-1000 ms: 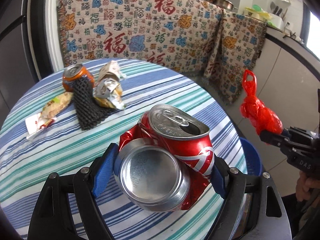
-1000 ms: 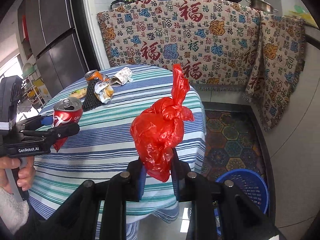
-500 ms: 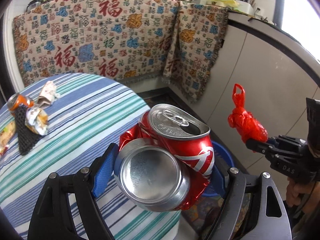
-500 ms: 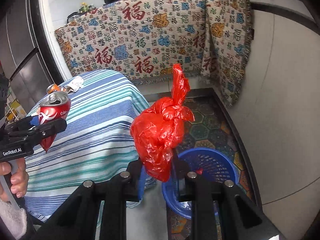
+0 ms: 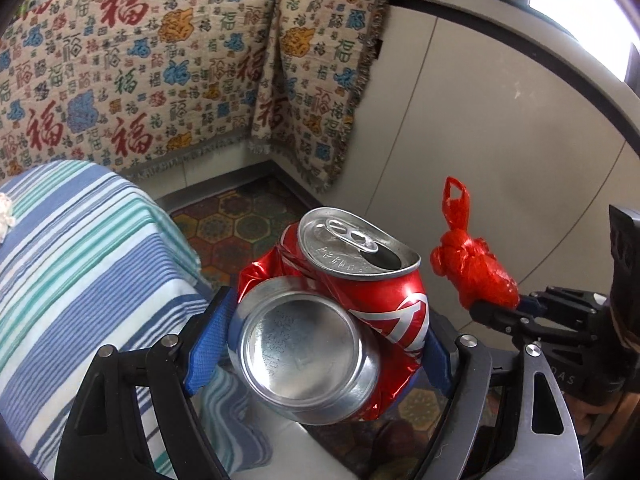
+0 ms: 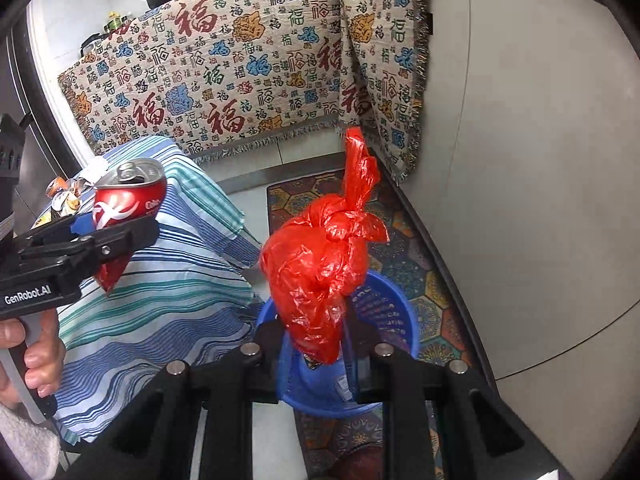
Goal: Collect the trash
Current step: 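Carry the red can and red bag over the blue wastebasket with both tools, then open both tools to drop the can and bag into the wastebasket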
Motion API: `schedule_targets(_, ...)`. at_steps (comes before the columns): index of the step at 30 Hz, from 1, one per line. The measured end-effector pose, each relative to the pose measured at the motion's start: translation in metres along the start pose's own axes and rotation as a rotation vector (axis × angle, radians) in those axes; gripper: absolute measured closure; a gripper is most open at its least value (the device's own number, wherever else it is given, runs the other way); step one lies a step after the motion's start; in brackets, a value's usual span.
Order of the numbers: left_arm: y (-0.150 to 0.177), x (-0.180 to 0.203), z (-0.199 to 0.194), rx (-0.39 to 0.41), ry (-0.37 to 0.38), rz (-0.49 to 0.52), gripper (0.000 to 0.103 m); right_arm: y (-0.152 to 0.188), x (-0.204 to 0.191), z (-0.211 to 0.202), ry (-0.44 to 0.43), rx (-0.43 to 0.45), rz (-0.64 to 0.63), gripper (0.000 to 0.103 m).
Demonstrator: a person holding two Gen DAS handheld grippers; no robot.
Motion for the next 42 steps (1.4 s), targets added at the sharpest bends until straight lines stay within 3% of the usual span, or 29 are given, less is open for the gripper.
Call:
schedule_targets(12, -0.007, 0.023, 0.05, -0.068, 0.078, 0.01, 0.016, 0.002, 0.032, 0.017, 0.002, -0.02, 0.012, 0.078)
schedule_targets(14, -0.009, 0.024, 0.057, -0.073, 0.097, 0.0, 0.008, 0.003, 0.032, 0.02, 0.003, -0.023, -0.003, 0.068)
schedule_targets(15, -0.011, 0.024, 0.06, -0.07, 0.106, -0.008, 0.008, 0.004, 0.032, 0.021, 0.007, -0.022, -0.008, 0.06)
schedule_targets(17, -0.013, 0.025, 0.065, -0.072, 0.121, -0.02, 0.008, 0.004, 0.033, 0.022, 0.016, -0.016, -0.013, 0.055)
schedule_targets(22, -0.014, 0.023, 0.057, -0.043, 0.109, -0.017, 0.008, 0.003, 0.035, 0.016, 0.045, 0.001, -0.019, 0.055)
schedule_targets(26, -0.006, 0.008, 0.026, -0.005, 0.078, 0.003, 0.008, -0.007, 0.026, 0.005, 0.047, 0.056, -0.042, 0.055)
schedule_targets(31, 0.02, -0.037, -0.031, 0.031, 0.0, 0.005, 0.005, -0.027, -0.015, -0.009, 0.015, 0.161, -0.098, 0.05)
schedule_targets(35, 0.053, -0.095, -0.073, 0.007, -0.101, -0.028, 0.004, -0.037, -0.07, -0.01, -0.031, 0.217, -0.177, 0.047)
schedule_targets(42, 0.11, -0.208, -0.127, -0.038, -0.299, -0.168, 0.004, -0.026, -0.196, 0.018, -0.193, 0.149, -0.339, 0.044)
Point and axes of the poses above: each gripper's, at about its wrist camera, not at the fingertips, and z roughly the way its jaws point, x to its right, y to its underside, the point moved 1 cm from there along z, roughly the way its jaws point, and after that the axes turned 1 degree about y, right-handed, at the moved point
